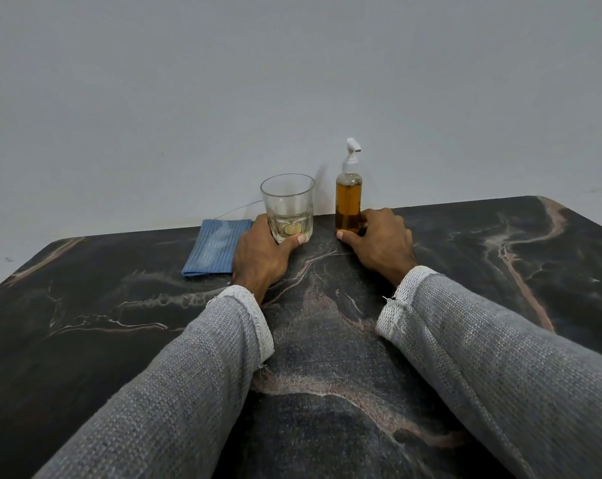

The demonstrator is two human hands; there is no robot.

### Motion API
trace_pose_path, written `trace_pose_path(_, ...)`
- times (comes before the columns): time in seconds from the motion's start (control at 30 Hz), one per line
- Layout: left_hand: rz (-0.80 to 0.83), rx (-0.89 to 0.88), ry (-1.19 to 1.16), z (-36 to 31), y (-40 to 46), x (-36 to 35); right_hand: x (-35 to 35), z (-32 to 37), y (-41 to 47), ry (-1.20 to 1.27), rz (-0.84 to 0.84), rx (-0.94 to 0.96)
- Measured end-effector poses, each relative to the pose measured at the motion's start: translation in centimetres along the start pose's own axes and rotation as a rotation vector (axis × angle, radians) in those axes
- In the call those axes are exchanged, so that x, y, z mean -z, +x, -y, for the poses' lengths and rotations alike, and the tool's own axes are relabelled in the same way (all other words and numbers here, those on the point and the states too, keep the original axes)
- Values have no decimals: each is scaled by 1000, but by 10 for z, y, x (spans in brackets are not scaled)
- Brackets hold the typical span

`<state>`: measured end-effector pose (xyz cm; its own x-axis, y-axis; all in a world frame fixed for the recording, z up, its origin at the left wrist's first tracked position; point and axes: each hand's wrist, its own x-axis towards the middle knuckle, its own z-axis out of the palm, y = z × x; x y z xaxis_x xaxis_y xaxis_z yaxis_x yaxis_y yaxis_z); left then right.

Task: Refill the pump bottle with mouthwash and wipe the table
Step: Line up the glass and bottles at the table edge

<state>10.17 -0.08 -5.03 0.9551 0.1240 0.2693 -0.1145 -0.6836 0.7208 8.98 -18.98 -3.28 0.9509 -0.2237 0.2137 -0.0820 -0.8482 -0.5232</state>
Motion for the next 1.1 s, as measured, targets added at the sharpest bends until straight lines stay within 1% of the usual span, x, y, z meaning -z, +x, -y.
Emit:
trace_pose_path(0.9, 34, 3, 19, -3, -1, 1, 1, 1, 1, -9, -1, -15)
trace_pose_path(1.1, 41, 1, 15, -8, -7, 5, 1, -3, -2, 31, -23, -3)
